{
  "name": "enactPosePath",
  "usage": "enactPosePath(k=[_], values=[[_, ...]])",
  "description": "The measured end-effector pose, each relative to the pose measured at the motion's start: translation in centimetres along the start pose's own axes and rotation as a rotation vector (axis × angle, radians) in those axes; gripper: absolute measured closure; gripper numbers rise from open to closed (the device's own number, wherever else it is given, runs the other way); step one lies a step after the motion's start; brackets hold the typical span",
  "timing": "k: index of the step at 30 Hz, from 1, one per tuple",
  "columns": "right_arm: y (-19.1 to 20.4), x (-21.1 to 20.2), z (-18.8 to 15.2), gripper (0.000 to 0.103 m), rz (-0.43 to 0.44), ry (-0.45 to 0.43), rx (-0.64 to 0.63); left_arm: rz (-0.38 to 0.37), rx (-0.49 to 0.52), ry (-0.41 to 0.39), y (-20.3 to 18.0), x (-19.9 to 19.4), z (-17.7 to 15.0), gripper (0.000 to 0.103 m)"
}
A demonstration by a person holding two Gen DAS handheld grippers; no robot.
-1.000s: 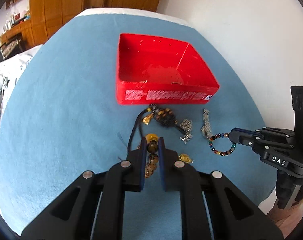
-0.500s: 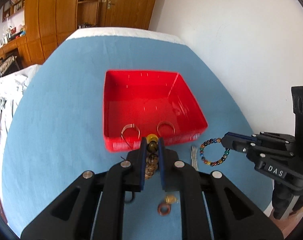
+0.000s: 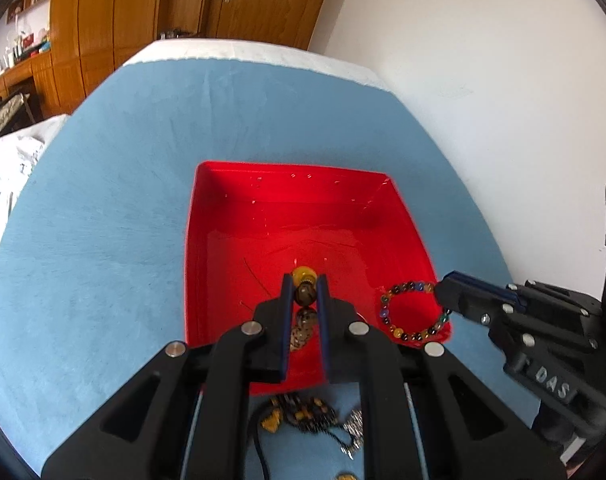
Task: Organize jewelry
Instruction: 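Lower the wooden bracelet into the red tin while the right tool drops the multicolour bracelet there, then grasp the brown wooden ring with the left tool while the right grasps the gold pendant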
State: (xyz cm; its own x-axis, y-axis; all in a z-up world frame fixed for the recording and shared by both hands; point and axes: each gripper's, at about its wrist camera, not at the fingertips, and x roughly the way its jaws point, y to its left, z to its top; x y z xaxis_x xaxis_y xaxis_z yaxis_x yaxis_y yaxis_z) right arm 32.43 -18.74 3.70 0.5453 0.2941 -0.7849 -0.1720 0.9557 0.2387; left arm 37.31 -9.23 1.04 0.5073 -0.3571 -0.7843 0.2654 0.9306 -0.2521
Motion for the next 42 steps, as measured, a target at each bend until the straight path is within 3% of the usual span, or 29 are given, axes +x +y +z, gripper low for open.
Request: enactPosePath(k=[6,12,19,27,34,42], values=[[-0.8,4.5,0.5,0.096,0.018,0.066,0.026,0.015,-0.021,0.058,1.1,3.6,0.3,0.093],[-3.0,6.5,0.4,0.092,-0.056,0.088,0.075,0.024,-0.027,0.092,1.8,5.3,0.3,0.09],[-4.3,4.1,-0.3,0.092,-0.08,0.044,0.087,0.022,-0.002,0.054,1.4,3.1,0.0,0.085],[-4.1,0.6,-3.2,0.092,-0.055,0.034,0.086,0.067,0.026,0.012,1.8,-1.4,-3.0,0.079],[-3.9,-1.4,-7.3,0.085,-0.013,0.072,0.106,0.106,0.021,0.025,2.8,-3.6,-7.1,0.079],[-4.5,-1.7,-11.3,0.083,-0.013,0.122,0.139,0.135,0.007,0.095,3.9,-2.8,-11.5,0.079]])
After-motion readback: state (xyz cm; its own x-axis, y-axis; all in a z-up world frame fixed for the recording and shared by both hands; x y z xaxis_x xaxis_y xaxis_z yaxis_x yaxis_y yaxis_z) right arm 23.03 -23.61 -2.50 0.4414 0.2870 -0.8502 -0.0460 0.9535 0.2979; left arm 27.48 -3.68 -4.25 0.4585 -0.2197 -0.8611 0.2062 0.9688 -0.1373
